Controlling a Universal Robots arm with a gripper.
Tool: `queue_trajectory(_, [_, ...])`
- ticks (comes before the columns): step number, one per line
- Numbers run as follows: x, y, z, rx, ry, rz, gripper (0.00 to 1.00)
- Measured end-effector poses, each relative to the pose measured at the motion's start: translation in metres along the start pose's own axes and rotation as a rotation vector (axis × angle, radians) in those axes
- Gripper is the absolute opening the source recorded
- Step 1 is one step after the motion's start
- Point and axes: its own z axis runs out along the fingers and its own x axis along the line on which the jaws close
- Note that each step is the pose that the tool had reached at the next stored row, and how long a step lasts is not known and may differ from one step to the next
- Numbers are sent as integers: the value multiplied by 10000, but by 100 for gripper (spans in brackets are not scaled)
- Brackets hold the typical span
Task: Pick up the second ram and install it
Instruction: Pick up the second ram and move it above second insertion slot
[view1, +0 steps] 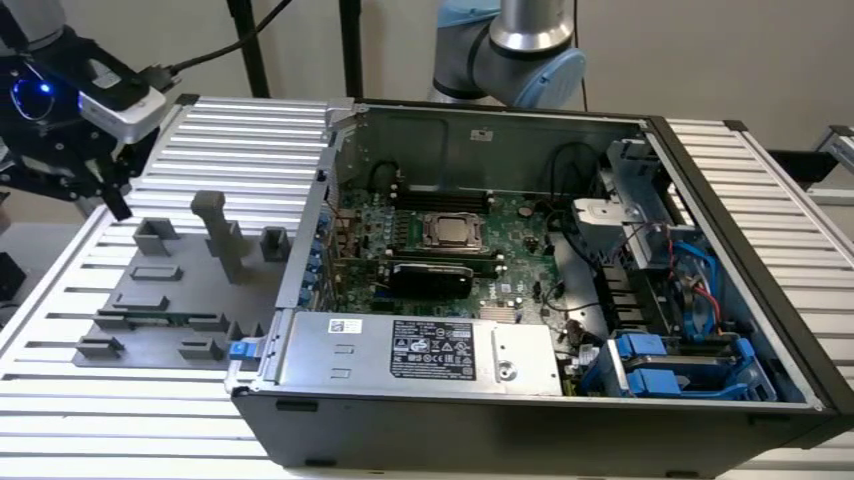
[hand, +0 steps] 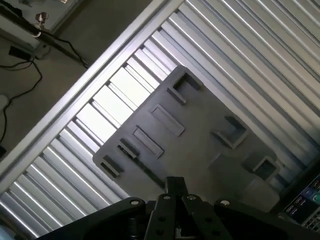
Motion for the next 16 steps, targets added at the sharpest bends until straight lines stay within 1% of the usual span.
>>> queue_trajectory(16, [0,-4,95,-9,119,-2909,0])
